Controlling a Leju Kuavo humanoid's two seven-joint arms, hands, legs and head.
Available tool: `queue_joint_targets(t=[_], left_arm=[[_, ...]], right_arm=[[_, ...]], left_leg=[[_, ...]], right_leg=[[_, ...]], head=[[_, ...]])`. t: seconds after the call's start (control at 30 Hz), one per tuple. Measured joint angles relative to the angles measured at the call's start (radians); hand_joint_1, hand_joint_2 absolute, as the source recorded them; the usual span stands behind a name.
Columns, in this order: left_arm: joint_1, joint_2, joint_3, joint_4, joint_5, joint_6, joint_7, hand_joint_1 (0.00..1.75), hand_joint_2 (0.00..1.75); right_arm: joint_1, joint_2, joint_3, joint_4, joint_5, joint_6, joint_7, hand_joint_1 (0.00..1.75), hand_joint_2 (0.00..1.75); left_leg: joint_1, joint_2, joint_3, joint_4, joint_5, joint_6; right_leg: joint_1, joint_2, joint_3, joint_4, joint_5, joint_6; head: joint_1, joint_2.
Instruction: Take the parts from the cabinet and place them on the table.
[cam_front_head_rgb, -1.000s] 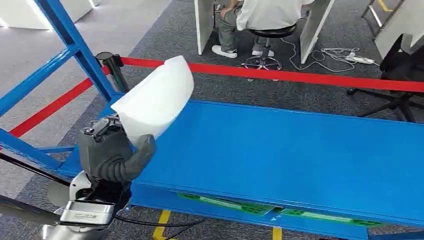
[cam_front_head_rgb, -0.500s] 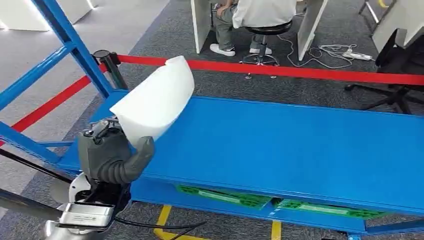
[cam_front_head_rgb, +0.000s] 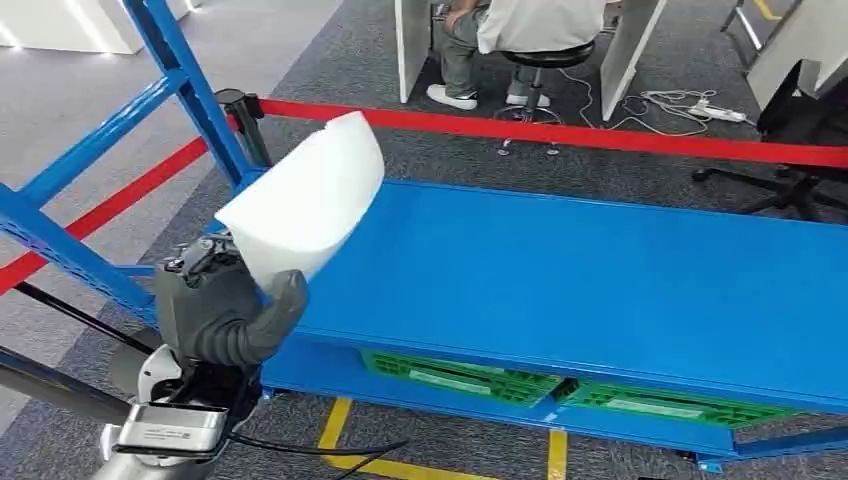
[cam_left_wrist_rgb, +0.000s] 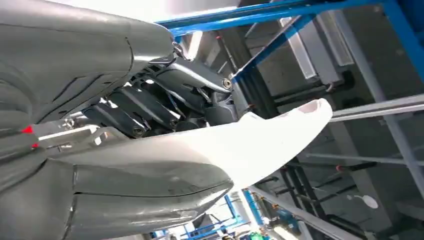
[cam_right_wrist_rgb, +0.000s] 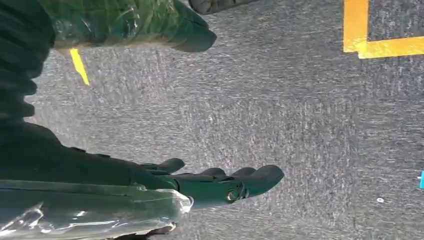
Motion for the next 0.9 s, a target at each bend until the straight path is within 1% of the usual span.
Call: queue_joint_targets(t=[0.03,0.07,0.1,0.13,0.17,0.2,0.23,0.27,0.3,0.33,0.37,0.4,0.43,0.47,0.5,0.53,0.57,0.6,0.63,0.67,0.7,0.73,0.77,0.8,0.83,0.87,0.9], left_arm=[[-0.002,0.0,0.0,0.0,-0.002,0.002,-0.002,1.75,1.75],[-0.003,-0.001,0.0,0.0,-0.007,0.005,-0.005,1.75,1.75],[-0.001,-0.002,-0.001,0.0,-0.009,0.005,-0.008,1.75,1.75],[-0.001,-0.002,-0.002,0.0,-0.01,0.006,-0.01,1.75,1.75],[-0.001,-0.002,-0.003,0.0,-0.01,0.007,-0.011,1.75,1.75],[-0.003,-0.002,-0.003,0.0,-0.01,0.008,-0.012,1.75,1.75],[-0.003,-0.002,-0.003,0.0,-0.011,0.008,-0.012,1.75,1.75],[-0.002,-0.002,-0.004,0.0,-0.011,0.008,-0.013,1.75,1.75],[-0.002,-0.001,-0.005,0.0,-0.011,0.008,-0.013,1.75,1.75],[-0.001,0.0,-0.006,0.0,-0.011,0.008,-0.013,1.75,1.75],[-0.001,0.0,-0.006,0.0,-0.01,0.008,-0.013,1.75,1.75],[-0.001,0.001,-0.006,0.0,-0.011,0.008,-0.013,1.75,1.75],[-0.001,0.001,-0.006,0.0,-0.011,0.008,-0.013,1.75,1.75],[-0.002,0.0,-0.007,0.0,-0.011,0.008,-0.013,1.75,1.75],[-0.005,0.0,-0.008,0.0,-0.013,0.009,-0.013,1.75,1.75],[-0.006,0.0,-0.008,0.0,-0.016,0.01,-0.013,1.75,1.75],[-0.007,0.0,-0.008,-0.001,-0.017,0.012,-0.013,1.75,1.75],[-0.007,0.0,-0.008,-0.001,-0.017,0.013,-0.013,1.75,1.75],[-0.007,0.0,-0.008,-0.001,-0.018,0.013,-0.013,1.75,1.75],[-0.008,-0.002,-0.008,-0.001,-0.018,0.013,-0.013,1.75,1.75],[-0.009,-0.003,-0.008,-0.001,-0.018,0.013,-0.013,1.75,1.75],[-0.009,-0.005,-0.008,-0.002,-0.018,0.013,-0.013,1.75,1.75],[-0.008,-0.005,-0.008,-0.002,-0.018,0.013,-0.013,1.75,1.75],[-0.008,-0.005,-0.008,-0.002,-0.018,0.013,-0.013,1.75,1.75],[-0.004,-0.005,-0.008,-0.002,-0.019,0.013,-0.013,1.75,1.75],[0.002,-0.006,-0.008,-0.002,-0.022,0.013,-0.013,1.75,1.75],[0.008,-0.006,-0.008,-0.002,-0.027,0.013,-0.013,1.75,1.75]], right_arm=[[-0.002,0.0,0.0,0.0,0.001,0.0,0.0,0.0,1.75],[-0.001,0.0,0.001,0.0,0.003,0.001,0.0,0.0,1.75],[0.002,0.0,0.001,0.0,0.004,0.001,0.0,0.0,1.75],[0.004,0.0,0.001,0.0,0.004,0.001,0.001,0.0,1.75],[0.004,0.0,0.001,0.0,0.005,0.001,0.002,0.0,1.75],[0.001,0.0,0.001,0.0,0.005,0.001,0.002,0.0,1.75],[-0.001,0.0,0.001,0.0,0.005,0.001,0.002,0.0,1.75],[-0.001,0.0,0.001,0.0,0.006,0.001,0.002,0.0,1.75],[-0.001,0.0,0.001,0.0,0.006,0.001,0.002,0.0,1.75],[0.0,0.0,0.001,0.0,0.006,0.001,0.002,0.0,1.75],[0.0,-0.001,0.001,0.0,0.006,0.001,0.002,0.0,1.75],[-0.001,-0.001,0.001,0.0,0.006,0.001,0.002,0.0,1.75],[-0.001,-0.001,0.001,0.0,0.006,0.001,0.002,0.0,1.75],[-0.001,-0.001,0.001,0.0,0.006,0.001,0.002,0.0,1.75],[-0.001,-0.001,0.001,0.0,0.007,0.001,0.002,0.0,1.75],[-0.001,-0.001,0.001,0.0,0.008,0.001,0.001,0.0,1.75],[-0.002,-0.001,0.001,0.0,0.009,0.001,0.001,0.0,1.75],[-0.003,-0.001,0.001,0.0,0.01,0.001,0.0,0.0,1.75],[-0.003,-0.001,0.002,0.0,0.01,0.001,0.0,0.0,1.75],[-0.002,-0.001,0.002,0.0,0.011,0.0,0.0,0.0,1.75],[-0.002,-0.001,0.002,0.0,0.013,0.0,0.0,0.0,1.75],[-0.002,-0.001,0.002,0.0,0.013,0.0,0.002,0.0,1.75],[-0.002,-0.001,0.002,0.0,0.013,0.0,0.002,0.0,1.75],[-0.002,-0.001,0.002,0.0,0.013,0.0,0.002,0.0,1.75],[-0.002,-0.002,0.002,0.0,0.013,0.0,0.002,0.0,1.75],[-0.002,-0.001,0.002,0.0,0.013,0.001,0.002,0.0,1.75],[-0.001,-0.001,0.002,0.0,0.013,0.001,0.002,0.0,1.75]], left_leg=[[-0.002,0.0,-0.008,0.008,0.003,-0.004],[-0.001,0.001,-0.014,0.008,0.01,-0.01],[0.0,0.001,-0.016,0.008,0.015,-0.015],[-0.001,0.0,-0.017,0.008,0.019,-0.019],[0.001,-0.003,-0.022,0.015,0.006,-0.023],[0.001,-0.004,-0.032,0.042,-0.031,-0.033],[0.006,-0.004,-0.053,0.102,-0.077,-0.039],[0.009,-0.004,-0.084,0.187,-0.126,-0.044],[0.01,-0.004,-0.11,0.264,-0.163,-0.047],[0.011,-0.004,-0.122,0.31,-0.18,-0.049],[0.013,-0.004,-0.108,0.305,-0.171,-0.049],[0.014,-0.004,-0.074,0.258,-0.144,-0.047],[0.013,-0.004,-0.018,0.17,-0.107,-0.042],[0.012,-0.004,0.047,0.068,-0.071,-0.035],[0.009,-0.004,0.086,-0.004,-0.076,-0.027],[0.006,-0.004,0.091,-0.021,-0.075,-0.023],[0.003,-0.004,0.085,-0.015,-0.071,-0.019],[0.002,-0.005,0.08,-0.011,-0.069,-0.016],[0.001,-0.005,0.076,-0.011,-0.063,-0.009],[0.008,-0.003,0.073,-0.022,-0.048,-0.002],[0.009,0.0,0.066,-0.023,-0.04,0.003],[0.009,0.001,0.057,-0.022,-0.032,0.011],[0.008,0.001,0.045,-0.022,-0.024,0.013],[0.006,0.001,0.032,-0.021,-0.015,0.014],[0.005,0.001,0.02,-0.02,-0.007,0.014],[0.004,0.001,0.008,-0.019,0.002,0.013],[0.003,0.001,-0.002,-0.019,0.009,0.012]], right_leg=[[0.001,0.002,0.008,-0.015,0.004,-0.002],[0.001,0.002,-0.002,-0.008,0.008,-0.006],[0.002,0.002,-0.005,-0.004,0.01,-0.009],[0.0,0.001,-0.008,-0.006,0.016,-0.015],[-0.008,-0.003,-0.009,-0.012,0.025,-0.023],[-0.007,-0.003,-0.015,-0.012,0.031,-0.031],[-0.007,-0.003,-0.023,-0.012,0.035,-0.036],[-0.006,-0.003,-0.031,-0.011,0.04,-0.036],[-0.006,-0.004,-0.041,-0.01,0.046,-0.036],[-0.006,-0.004,-0.05,-0.008,0.052,-0.035],[-0.005,-0.005,-0.061,-0.006,0.058,-0.034],[-0.005,-0.004,-0.068,-0.004,0.064,-0.033],[-0.004,-0.003,-0.075,-0.003,0.068,-0.031],[-0.004,-0.001,-0.078,-0.003,0.073,-0.027],[-0.004,-0.002,-0.079,-0.003,0.078,-0.024],[0.001,-0.001,-0.085,0.0,0.083,-0.016],[-0.002,-0.003,-0.089,0.0,0.09,-0.008],[-0.004,-0.003,-0.09,-0.001,0.095,-0.002],[-0.005,-0.003,-0.09,-0.004,0.102,0.006],[-0.004,-0.002,-0.094,-0.002,0.1,0.011],[-0.006,-0.001,-0.11,0.019,0.064,0.014],[-0.006,-0.001,-0.129,0.069,0.01,0.016],[-0.007,-0.001,-0.154,0.149,-0.046,0.019],[-0.006,-0.001,-0.176,0.226,-0.09,0.022],[-0.006,-0.001,-0.189,0.285,-0.114,0.024],[-0.006,-0.001,-0.185,0.309,-0.112,0.025],[-0.006,-0.001,-0.159,0.289,-0.084,0.024]], head=[[0.0,0.0],[-0.002,0.0],[0.0,0.0],[-0.001,0.0],[0.001,0.0],[-0.007,0.0],[-0.01,0.0],[-0.009,0.0],[-0.01,0.0],[-0.01,0.0],[-0.01,0.0],[-0.01,0.0],[-0.01,0.0],[-0.01,0.0],[-0.009,0.0],[-0.007,0.0],[-0.01,0.0],[-0.008,0.0],[-0.009,0.0],[-0.009,0.0],[-0.007,0.0],[-0.002,0.0],[0.0,0.0],[-0.002,0.0],[0.0,0.0],[-0.002,0.0],[-0.001,0.0]])
